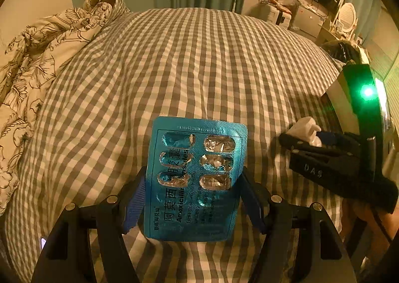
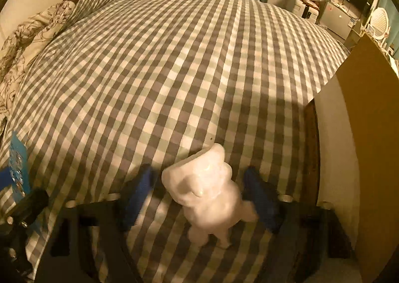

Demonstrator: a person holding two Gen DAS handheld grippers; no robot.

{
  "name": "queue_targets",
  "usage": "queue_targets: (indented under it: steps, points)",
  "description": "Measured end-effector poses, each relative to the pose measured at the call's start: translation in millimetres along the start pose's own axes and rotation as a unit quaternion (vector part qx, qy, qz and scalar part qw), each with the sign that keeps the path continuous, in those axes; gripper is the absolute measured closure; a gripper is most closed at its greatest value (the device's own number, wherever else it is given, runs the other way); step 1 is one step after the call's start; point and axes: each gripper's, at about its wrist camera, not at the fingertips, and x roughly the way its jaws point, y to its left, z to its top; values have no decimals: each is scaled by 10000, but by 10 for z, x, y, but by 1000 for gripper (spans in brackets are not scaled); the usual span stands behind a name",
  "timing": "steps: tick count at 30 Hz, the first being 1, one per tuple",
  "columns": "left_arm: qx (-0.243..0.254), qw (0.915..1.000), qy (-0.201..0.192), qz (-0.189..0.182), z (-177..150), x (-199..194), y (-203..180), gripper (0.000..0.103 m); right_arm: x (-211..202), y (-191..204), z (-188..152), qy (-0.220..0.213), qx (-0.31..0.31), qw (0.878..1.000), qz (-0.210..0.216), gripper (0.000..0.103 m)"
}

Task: Organize objects
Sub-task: 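Grasp the small white figurine with the right gripper, then carry the blister pack and figurine into the box and open both grippers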

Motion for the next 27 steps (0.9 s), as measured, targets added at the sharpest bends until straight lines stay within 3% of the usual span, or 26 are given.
queue_targets:
  steps: [7, 13, 21, 27]
  points:
    - [49, 9998, -159, 104, 0, -362, -13, 32, -275, 133, -161, -166, -120, 9996, 180, 46]
    - [28, 9990, -431, 78, -8, -793, -49, 32, -883, 180, -413, -597, -99, 9975, 357, 46]
    - [217, 9955, -908, -161, 69, -1400, -349, 32, -1757, -202, -615, -1240, 487, 9897, 520, 46]
    - [492, 9898, -1252, -470, 243, -1770, -840, 32, -2474, -635, -676, -1784, 637, 9817, 207, 46]
